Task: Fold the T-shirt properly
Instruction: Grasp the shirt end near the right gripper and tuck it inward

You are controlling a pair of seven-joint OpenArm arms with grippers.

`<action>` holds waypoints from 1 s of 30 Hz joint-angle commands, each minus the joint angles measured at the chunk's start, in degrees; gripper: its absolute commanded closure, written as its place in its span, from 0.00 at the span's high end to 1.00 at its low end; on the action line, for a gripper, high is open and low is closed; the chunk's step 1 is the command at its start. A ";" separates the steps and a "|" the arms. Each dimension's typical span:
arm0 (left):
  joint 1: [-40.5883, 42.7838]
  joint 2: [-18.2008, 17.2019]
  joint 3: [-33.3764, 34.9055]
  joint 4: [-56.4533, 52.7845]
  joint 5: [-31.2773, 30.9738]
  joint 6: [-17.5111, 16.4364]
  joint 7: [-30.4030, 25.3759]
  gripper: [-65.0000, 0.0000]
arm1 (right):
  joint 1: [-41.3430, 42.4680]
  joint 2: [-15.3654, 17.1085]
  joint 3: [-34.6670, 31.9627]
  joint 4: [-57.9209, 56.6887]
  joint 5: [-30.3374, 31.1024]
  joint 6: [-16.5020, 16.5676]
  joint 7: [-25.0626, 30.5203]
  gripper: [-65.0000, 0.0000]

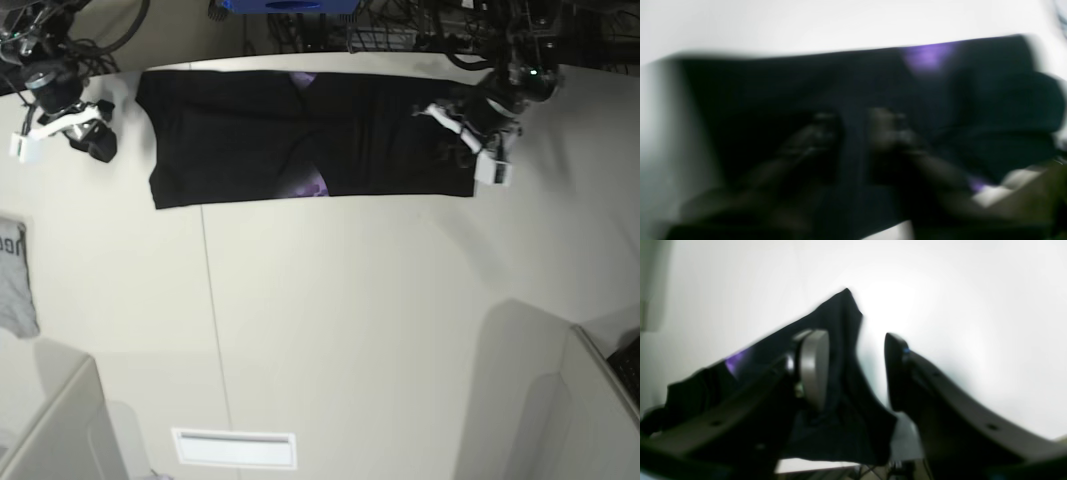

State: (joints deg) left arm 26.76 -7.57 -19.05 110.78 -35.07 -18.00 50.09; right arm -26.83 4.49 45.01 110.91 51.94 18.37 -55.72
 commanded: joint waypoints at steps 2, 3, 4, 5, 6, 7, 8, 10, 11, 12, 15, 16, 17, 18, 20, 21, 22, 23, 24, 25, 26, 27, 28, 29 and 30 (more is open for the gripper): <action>0.53 -0.91 -7.72 0.12 -1.19 -4.46 -1.07 0.00 | 3.75 2.41 3.56 -1.42 0.94 1.45 -8.67 0.59; 0.53 -1.17 -11.33 -0.76 -1.19 -6.48 -1.07 0.00 | 5.42 2.41 4.96 -2.21 1.02 3.12 -12.54 0.59; 0.53 -1.17 -15.63 -1.99 -1.11 -8.77 -1.07 0.00 | 7.18 2.32 7.34 -3.18 1.38 5.76 -16.50 0.59; 0.36 -1.17 -19.50 -3.05 -0.75 -11.32 -1.07 0.00 | 8.85 2.15 9.36 -3.79 1.99 7.87 -20.19 0.59; 0.27 -1.17 -22.40 -4.10 -0.67 -13.34 -1.07 0.00 | 10.08 2.15 10.68 -3.97 2.34 9.37 -23.18 0.59; 0.27 -1.17 -25.39 -5.33 -0.67 -14.92 -1.07 0.00 | 11.40 2.15 11.56 -3.88 2.43 9.98 -24.28 0.59; 0.27 -1.26 -27.94 -6.56 -0.67 -15.98 -1.07 0.00 | 11.84 2.15 11.64 -3.35 2.78 9.98 -24.28 0.59; 0.27 -2.23 -31.72 -9.29 -0.67 -17.65 -1.07 0.00 | 11.40 2.23 9.27 -1.95 3.57 9.89 -24.28 0.60; 0.36 -3.02 -32.51 -10.69 -0.67 -18.26 -1.07 0.00 | 11.14 2.59 7.34 -1.77 3.57 9.89 -24.28 0.60; 0.44 -3.55 -33.57 -12.19 -0.67 -18.97 -1.07 0.00 | 11.05 2.85 4.88 -1.86 3.40 9.89 -24.28 0.60; 0.44 -3.81 -35.94 -15.53 -0.67 -20.73 -1.07 0.00 | 11.05 4.61 -1.28 -2.56 3.66 10.07 -24.28 0.60; 0.44 -3.81 -36.47 -16.23 -0.67 -21.08 -1.07 0.00 | 11.31 4.96 -2.77 -3.53 4.10 10.24 -24.28 0.60; 0.44 -3.90 -36.73 -16.76 -0.67 -21.52 -1.07 0.00 | 11.49 5.05 -3.74 -5.20 5.24 10.24 -24.28 0.60; 0.44 -3.90 -36.82 -16.94 -0.67 -21.61 -1.16 0.00 | 11.75 5.05 -4.18 -6.96 6.47 10.24 -24.28 0.60; 0.44 -3.90 -36.82 -16.94 -0.67 -21.87 -1.16 0.00 | 12.46 6.10 -4.62 -11.79 9.64 10.24 -24.28 0.60; 0.44 -3.90 -36.82 -16.85 -0.67 -21.87 -1.16 0.00 | 12.63 6.81 -4.71 -14.43 11.22 10.24 -24.28 0.60; 0.44 -3.90 -36.64 -16.85 -0.67 -21.87 -1.16 0.00 | 12.72 7.42 -4.79 -16.80 13.07 10.24 -24.28 0.60; 0.44 -3.90 -36.47 -16.94 -0.67 -21.87 -1.16 0.00 | 12.72 7.60 -4.79 -18.83 15.35 10.24 -24.28 0.60; 0.44 -3.90 -36.38 -17.11 -0.67 -21.87 -1.16 0.00 | 12.72 8.12 -4.79 -19.88 17.55 10.07 -24.28 0.59; 0.36 -3.90 -36.38 -17.20 -0.67 -21.78 -1.16 0.00 | 12.63 8.74 -4.71 -19.97 19.05 9.98 -24.28 0.59; 0.36 -3.90 -36.29 -17.20 -0.67 -21.78 -1.16 0.00 | 12.54 9.00 -4.27 -20.14 19.84 9.89 -24.28 0.58; 0.36 -3.90 -36.20 -17.11 -0.67 -21.78 -1.16 0.00 | 12.54 9.18 -4.18 -20.14 20.54 9.89 -24.28 0.57; 0.36 -3.90 -36.20 -17.11 -0.67 -21.78 -1.16 0.00 | 12.63 9.35 -4.09 -20.14 20.89 9.89 -24.28 0.53; 0.36 -3.81 -36.20 -17.11 -0.67 -21.78 -1.16 0.00 | 12.63 9.53 -4.09 -20.14 21.16 9.89 -24.28 0.49; 0.36 -3.81 -36.20 -17.11 -0.67 -21.78 -1.16 0.00 | 12.63 9.53 -4.09 -20.14 21.33 9.89 -24.28 0.43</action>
State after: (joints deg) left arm 26.83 -10.63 -54.92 92.79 -34.74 -39.27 49.93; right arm -14.46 13.08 40.53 89.91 71.70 28.14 -80.44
